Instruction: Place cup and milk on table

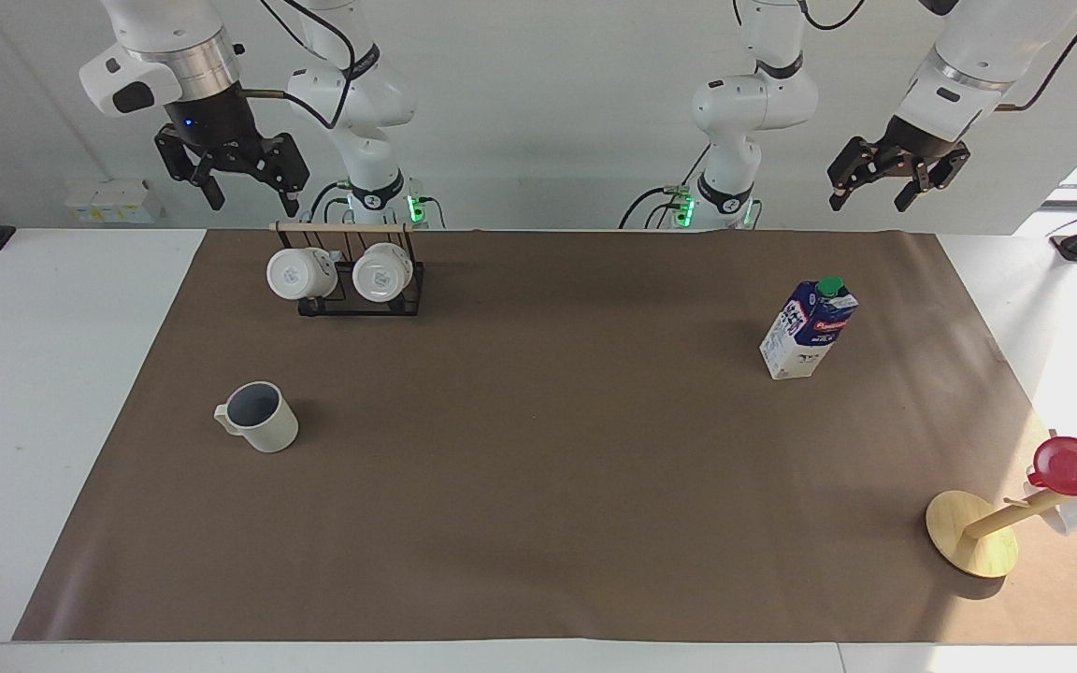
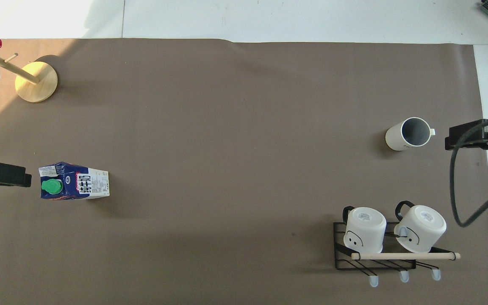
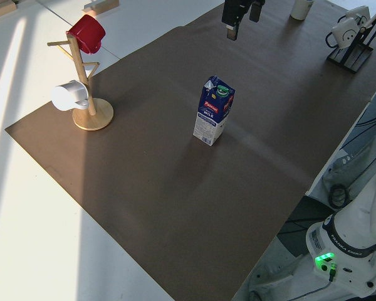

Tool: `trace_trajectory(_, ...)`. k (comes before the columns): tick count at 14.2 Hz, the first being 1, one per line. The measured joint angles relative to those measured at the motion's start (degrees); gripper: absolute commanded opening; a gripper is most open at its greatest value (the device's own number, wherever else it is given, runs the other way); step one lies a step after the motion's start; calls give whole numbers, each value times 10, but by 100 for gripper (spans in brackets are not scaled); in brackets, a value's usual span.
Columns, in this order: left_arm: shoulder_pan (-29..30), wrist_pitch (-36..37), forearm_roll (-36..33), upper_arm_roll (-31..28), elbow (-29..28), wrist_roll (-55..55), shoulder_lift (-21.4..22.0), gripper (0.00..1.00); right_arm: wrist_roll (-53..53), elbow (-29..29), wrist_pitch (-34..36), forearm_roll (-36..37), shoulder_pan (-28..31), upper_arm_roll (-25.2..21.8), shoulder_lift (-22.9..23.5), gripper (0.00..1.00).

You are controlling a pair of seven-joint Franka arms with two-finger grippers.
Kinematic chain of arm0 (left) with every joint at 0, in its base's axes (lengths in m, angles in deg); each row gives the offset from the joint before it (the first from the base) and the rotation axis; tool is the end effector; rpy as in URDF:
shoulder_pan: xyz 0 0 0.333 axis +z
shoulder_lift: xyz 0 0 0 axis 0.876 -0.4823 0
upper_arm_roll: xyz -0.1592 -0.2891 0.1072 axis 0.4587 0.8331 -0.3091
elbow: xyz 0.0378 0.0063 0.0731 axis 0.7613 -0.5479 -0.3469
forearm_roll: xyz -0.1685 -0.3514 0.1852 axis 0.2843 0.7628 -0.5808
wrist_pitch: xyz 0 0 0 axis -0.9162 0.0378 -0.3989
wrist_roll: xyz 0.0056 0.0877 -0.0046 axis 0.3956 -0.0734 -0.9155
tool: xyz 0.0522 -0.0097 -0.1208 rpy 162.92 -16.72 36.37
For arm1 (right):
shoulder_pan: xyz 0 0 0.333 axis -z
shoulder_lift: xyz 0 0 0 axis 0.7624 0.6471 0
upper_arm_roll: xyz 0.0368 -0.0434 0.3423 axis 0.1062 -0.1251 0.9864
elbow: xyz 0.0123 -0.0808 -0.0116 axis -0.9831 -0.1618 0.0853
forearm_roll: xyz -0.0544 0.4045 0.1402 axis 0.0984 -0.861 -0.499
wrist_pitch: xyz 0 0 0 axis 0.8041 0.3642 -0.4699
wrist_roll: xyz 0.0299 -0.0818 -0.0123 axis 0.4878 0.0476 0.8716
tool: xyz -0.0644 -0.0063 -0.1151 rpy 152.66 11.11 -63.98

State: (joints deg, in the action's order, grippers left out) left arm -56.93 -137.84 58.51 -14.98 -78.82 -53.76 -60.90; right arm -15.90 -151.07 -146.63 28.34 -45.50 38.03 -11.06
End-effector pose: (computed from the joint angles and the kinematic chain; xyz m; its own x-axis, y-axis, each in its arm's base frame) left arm 0.5130 -0.0351 0.6591 0.9982 -0.0309 -0.0518 -0.0285 -0.9985 0.0468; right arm 0.5680 0.0234 0.6956 0.9927 -0.1200 0.0130 -0.1203 -0.9925 0.0214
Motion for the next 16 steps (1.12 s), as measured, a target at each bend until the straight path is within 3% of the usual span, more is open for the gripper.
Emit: trace_trajectory(16,3,25,0,-2,0,0,0,100,0,0,0,0,0,0,0,100)
